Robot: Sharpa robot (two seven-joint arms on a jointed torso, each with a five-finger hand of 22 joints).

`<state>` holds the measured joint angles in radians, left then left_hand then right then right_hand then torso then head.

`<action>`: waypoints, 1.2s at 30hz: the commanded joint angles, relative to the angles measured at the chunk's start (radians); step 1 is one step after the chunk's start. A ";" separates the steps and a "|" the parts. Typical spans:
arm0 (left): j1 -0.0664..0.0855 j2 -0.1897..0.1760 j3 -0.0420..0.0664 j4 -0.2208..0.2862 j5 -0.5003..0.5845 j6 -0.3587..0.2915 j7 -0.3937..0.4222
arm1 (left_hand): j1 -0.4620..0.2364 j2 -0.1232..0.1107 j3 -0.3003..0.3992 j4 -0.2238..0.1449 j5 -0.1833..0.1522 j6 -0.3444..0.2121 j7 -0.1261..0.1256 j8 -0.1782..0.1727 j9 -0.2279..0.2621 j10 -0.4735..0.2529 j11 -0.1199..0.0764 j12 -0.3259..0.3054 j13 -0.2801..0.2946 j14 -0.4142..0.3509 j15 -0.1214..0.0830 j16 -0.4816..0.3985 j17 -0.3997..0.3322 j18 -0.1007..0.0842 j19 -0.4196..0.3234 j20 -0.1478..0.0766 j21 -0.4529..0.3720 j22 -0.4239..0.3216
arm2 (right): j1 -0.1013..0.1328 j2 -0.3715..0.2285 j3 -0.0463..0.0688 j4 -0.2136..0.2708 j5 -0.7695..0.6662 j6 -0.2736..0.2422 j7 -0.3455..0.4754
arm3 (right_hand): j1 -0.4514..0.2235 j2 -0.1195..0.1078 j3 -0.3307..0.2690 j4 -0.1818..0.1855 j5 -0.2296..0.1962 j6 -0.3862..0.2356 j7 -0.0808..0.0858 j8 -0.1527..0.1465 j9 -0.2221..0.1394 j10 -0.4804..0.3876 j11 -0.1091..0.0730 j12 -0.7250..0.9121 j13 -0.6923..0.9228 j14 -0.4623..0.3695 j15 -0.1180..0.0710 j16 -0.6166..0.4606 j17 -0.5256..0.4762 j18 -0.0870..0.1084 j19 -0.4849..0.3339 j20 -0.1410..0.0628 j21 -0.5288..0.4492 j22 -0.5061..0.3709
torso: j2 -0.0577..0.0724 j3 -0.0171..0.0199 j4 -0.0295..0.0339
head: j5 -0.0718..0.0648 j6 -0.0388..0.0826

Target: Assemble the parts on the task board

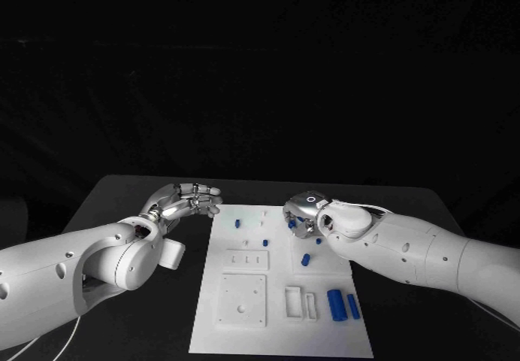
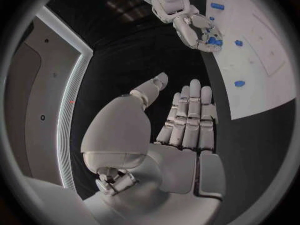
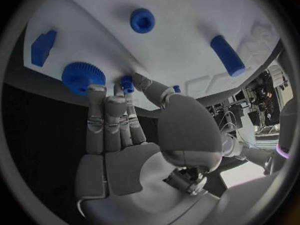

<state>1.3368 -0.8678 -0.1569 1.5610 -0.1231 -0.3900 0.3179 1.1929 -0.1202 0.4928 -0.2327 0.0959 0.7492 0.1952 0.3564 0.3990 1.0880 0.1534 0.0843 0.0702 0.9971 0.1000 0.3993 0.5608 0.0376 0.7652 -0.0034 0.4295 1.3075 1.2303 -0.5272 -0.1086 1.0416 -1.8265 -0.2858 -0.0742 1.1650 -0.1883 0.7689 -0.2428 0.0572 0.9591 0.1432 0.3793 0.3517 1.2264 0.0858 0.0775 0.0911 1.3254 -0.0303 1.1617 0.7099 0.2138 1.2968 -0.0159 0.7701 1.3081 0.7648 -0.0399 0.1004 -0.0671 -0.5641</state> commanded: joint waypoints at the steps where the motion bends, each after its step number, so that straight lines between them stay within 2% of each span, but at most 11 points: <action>1: 0.002 0.002 0.001 0.001 0.004 0.015 0.006 | -0.011 0.001 0.001 -0.006 0.004 0.004 0.002 -0.006 -0.001 0.004 0.006 -0.006 -0.002 0.008 -0.002 -0.007 0.001 0.020 0.004 0.002 0.005 0.018 | -0.005 0.000 -0.003 0.001 -0.019 0.015 -0.004 | 0.002 0.000 0.004 0.000 -0.005 0.002 -0.005 0.005 0.002 0.006 0.002 0.004 0.000 -0.011 0.005 0.006 -0.001 0.048 0.005 -0.011 0.002 0.022 | 0.002 -0.0012 -0.0018 | 0.001 0.000; 2: 0.002 0.003 0.001 0.001 0.004 0.015 0.006 | -0.011 0.001 0.001 -0.006 0.004 0.004 0.002 -0.006 -0.001 0.004 0.006 -0.006 -0.002 0.008 -0.002 -0.007 0.001 0.020 0.004 0.002 0.005 0.018 | -0.005 0.001 -0.003 0.001 -0.019 0.013 -0.006 | 0.004 0.001 0.011 0.003 -0.007 0.006 -0.007 0.007 0.002 0.011 -0.001 0.005 0.002 -0.012 0.004 0.007 -0.002 0.048 0.006 -0.011 0.006 0.023 | 0.002 -0.0008 -0.0019 | 0.001 0.000; 4: 0.002 0.003 0.001 0.000 0.004 0.016 0.006 | -0.012 0.001 0.001 -0.006 0.004 0.004 0.002 -0.006 -0.001 0.004 0.006 -0.006 -0.002 0.008 -0.002 -0.007 0.002 0.020 0.004 0.002 0.005 0.018 | -0.005 0.002 -0.003 0.002 -0.019 0.007 -0.011 | -0.002 0.017 0.023 0.021 -0.008 0.031 -0.017 0.022 0.010 0.044 -0.010 0.022 0.011 -0.012 -0.006 0.009 -0.004 0.047 0.014 -0.009 0.017 0.026 | 0.003 -0.0012 -0.0016 | 0.000 0.001; 5: 0.002 0.004 0.001 0.000 0.004 0.016 0.006 | -0.012 0.001 0.001 -0.006 0.004 0.004 0.002 -0.006 -0.001 0.004 0.006 -0.006 -0.002 0.008 -0.002 -0.007 0.002 0.020 0.004 0.002 0.005 0.018 | -0.005 0.003 -0.003 0.002 -0.019 0.004 -0.015 | -0.006 0.017 0.034 0.030 -0.008 0.036 -0.021 0.024 0.012 0.049 -0.015 0.022 0.014 -0.013 -0.011 0.010 -0.006 0.048 0.015 -0.009 0.026 0.026 | 0.003 -0.0017 -0.0014 | 0.000 0.001; 7: 0.002 0.004 0.001 0.000 0.004 0.016 0.006 | -0.012 0.001 0.002 -0.006 0.004 0.004 0.002 -0.007 -0.001 0.003 0.006 -0.006 -0.002 0.008 -0.002 -0.007 0.002 0.020 0.004 0.002 0.005 0.018 | -0.005 0.003 -0.003 0.004 -0.016 -0.007 -0.021 | -0.008 0.024 0.044 0.037 -0.008 0.040 -0.022 0.027 0.014 0.055 -0.017 0.024 0.018 -0.013 -0.014 0.012 -0.007 0.048 0.013 -0.008 0.031 0.025 | 0.004 -0.0018 -0.0010 | -0.001 0.002; 25: 0.002 0.005 0.001 -0.001 0.004 0.016 0.005 | -0.012 0.001 0.004 -0.008 0.004 0.004 0.002 -0.007 -0.002 0.004 0.005 -0.007 -0.001 0.008 -0.002 -0.007 0.002 0.020 0.004 0.001 0.005 0.018 | -0.005 0.005 -0.002 0.026 -0.021 -0.092 -0.100 | -0.011 0.020 0.063 0.032 -0.008 0.054 -0.030 0.038 0.026 0.074 -0.026 0.026 0.033 -0.016 -0.023 0.021 -0.014 0.048 0.003 -0.016 0.058 0.024 | 0.007 -0.0035 -0.0024 | 0.003 0.008; 31: 0.002 0.006 0.001 0.000 0.004 0.016 0.005 | -0.013 0.001 0.004 -0.008 0.004 0.005 0.002 -0.007 -0.002 0.004 0.005 -0.008 -0.001 0.008 -0.002 -0.008 0.002 0.020 0.004 0.001 0.005 0.018 | -0.005 0.015 0.003 0.035 -0.031 -0.133 -0.120 | -0.011 0.018 0.066 0.030 -0.008 0.057 -0.031 0.039 0.028 0.077 -0.027 0.026 0.035 -0.017 -0.024 0.023 -0.015 0.048 0.002 -0.018 0.063 0.024 | 0.008 -0.0039 -0.0018 | 0.003 0.013; 36: 0.002 0.007 0.001 0.000 0.004 0.015 0.006 | -0.013 0.001 0.005 -0.009 0.004 0.005 0.002 -0.007 -0.002 0.004 0.005 -0.008 -0.001 0.008 -0.002 -0.008 0.003 0.020 0.004 0.001 0.005 0.018 | -0.005 0.034 0.005 0.027 -0.038 -0.147 -0.132 | -0.009 0.016 0.068 0.030 -0.008 0.057 -0.031 0.040 0.029 0.077 -0.027 0.025 0.036 -0.017 -0.024 0.024 -0.016 0.048 0.002 -0.019 0.065 0.023 | 0.009 -0.0052 -0.0007 | 0.004 0.016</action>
<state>1.3368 -0.8636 -0.1569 1.5585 -0.1228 -0.3880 0.3170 1.1876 -0.1194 0.4953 -0.2352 0.0959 0.7492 0.1953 0.3516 0.3983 1.0880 0.1534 0.0809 0.0702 0.9971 0.1000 0.3956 0.5625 0.0369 0.7651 -0.0033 0.4295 1.3074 1.2258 -0.4981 -0.1036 1.0710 -1.8410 -0.3984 -0.1794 1.1507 -0.1735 0.8312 -0.2111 0.0425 1.0099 0.1129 0.4127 0.3631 1.2679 0.0517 0.0996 0.1250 1.3254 -0.0315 1.1794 0.6955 0.2062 1.2929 -0.0198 0.8308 1.3077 0.7728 -0.0441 0.0986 -0.0639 -0.5493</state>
